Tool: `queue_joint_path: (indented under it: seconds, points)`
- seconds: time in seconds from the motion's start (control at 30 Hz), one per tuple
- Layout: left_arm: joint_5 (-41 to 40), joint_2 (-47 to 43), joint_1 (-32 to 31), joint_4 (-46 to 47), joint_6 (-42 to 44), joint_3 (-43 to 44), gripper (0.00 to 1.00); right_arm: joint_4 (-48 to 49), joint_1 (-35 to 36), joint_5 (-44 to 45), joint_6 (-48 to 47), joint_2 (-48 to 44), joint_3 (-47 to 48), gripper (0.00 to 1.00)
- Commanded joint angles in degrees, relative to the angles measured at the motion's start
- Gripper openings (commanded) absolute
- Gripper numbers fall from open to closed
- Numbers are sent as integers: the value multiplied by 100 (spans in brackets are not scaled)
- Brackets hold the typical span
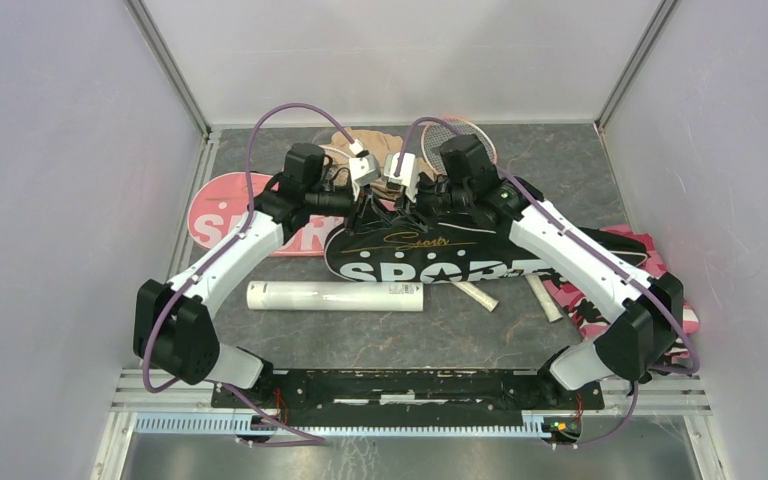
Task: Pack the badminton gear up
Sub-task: Zip the racket bag at the center of the board.
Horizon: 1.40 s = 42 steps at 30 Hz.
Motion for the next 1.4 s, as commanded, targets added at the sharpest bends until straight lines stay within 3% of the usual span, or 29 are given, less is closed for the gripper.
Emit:
queue_joint_path:
  seconds: [0.0, 0.37, 0.7, 0.87, 1.13, 1.37]
  points:
    - [121, -290, -23, 284, 112, 18, 2, -60, 32, 157, -194, 37, 343, 37]
    - [232, -311, -23, 151, 305, -8, 2, -345, 160, 59, -489, 181, 691, 42]
    - [236, -325, -23, 130, 335, -8, 2, -581, 194, 115, -626, 298, 819, 38]
    - [244, -316, -23, 128, 354, -8, 2, -650, 201, 108, -659, 311, 866, 30]
    - [234, -318, -23, -72, 783, -8, 2, -766, 195, 199, -797, 151, 863, 1]
    - [220, -257, -1, -439, 1547, 103, 2, -861, 184, 309, -899, -124, 661, 0]
